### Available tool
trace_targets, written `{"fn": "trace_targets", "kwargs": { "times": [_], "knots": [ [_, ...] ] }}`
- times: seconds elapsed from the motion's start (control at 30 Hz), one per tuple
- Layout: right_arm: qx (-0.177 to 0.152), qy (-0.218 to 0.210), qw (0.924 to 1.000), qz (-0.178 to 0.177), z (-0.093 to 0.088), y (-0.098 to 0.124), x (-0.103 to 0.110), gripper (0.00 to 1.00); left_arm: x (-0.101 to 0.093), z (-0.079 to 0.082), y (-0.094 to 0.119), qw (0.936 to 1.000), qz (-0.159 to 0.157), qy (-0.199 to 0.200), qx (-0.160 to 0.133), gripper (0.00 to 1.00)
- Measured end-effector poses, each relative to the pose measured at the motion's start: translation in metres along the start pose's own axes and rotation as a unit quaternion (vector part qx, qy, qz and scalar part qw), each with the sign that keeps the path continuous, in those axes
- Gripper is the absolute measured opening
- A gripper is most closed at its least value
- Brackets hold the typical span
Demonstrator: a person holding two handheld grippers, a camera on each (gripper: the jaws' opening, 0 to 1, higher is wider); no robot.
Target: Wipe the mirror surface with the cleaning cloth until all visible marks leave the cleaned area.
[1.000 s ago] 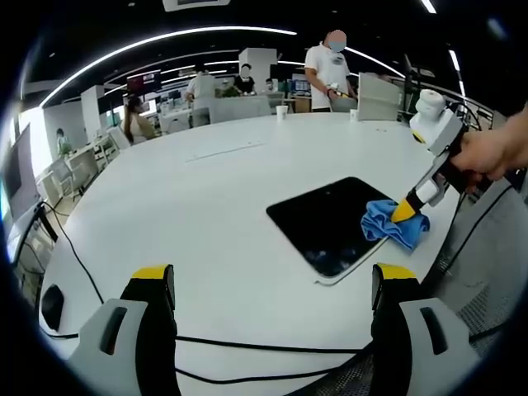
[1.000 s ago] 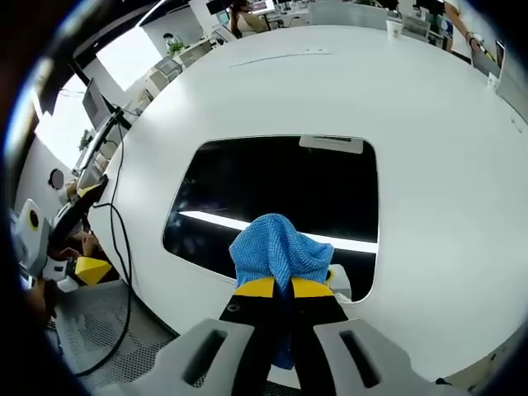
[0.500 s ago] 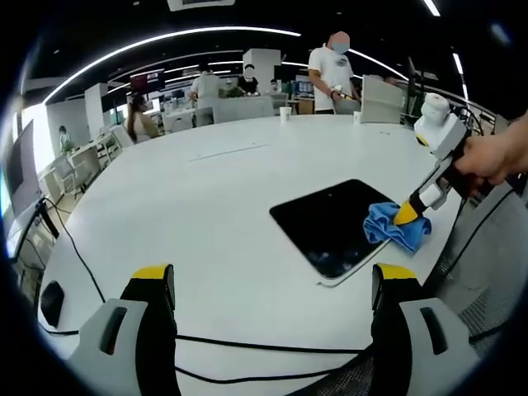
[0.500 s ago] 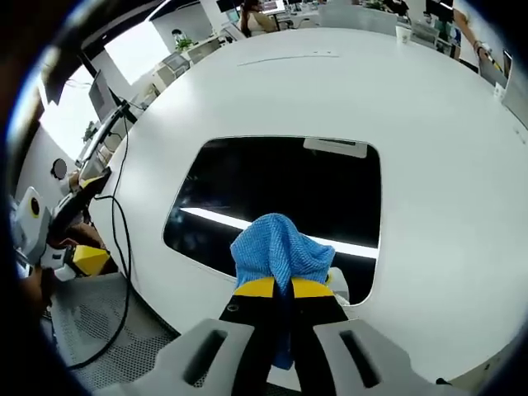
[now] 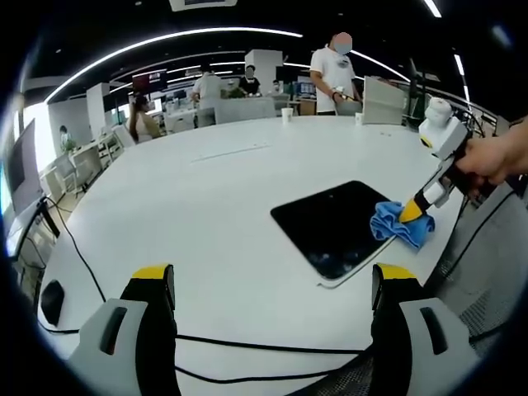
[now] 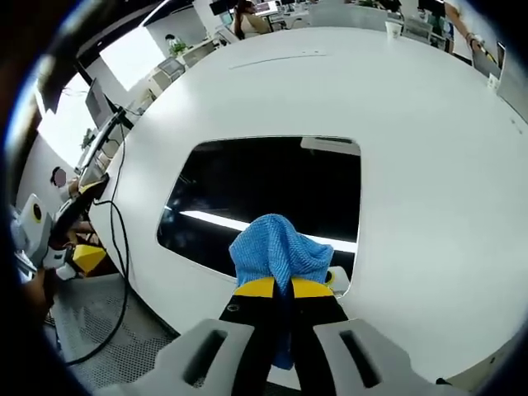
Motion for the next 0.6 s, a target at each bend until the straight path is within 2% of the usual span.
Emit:
{"fn": "trace_targets", "kwargs": {
  "times": [0.6],
  "knots": [
    [0.001, -0.017, 0.9998, -0.012, -0.006, 0.01, -0.024, 0.0, -0.001, 0.0, 0.001, 1.0, 0.001, 0.0, -0.002, 0.99]
  ]
}}
Point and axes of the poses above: the point that each gripper's makers call its tool centre point, and the gripper's own axes: y roughly backward along the fingers, x roughly to its left, z roughly out of its top, the point moved 10 cm from there along y, roughly backward along the fingers, and after that the axes turned 4 degrees about x, right-handed, at the moved point
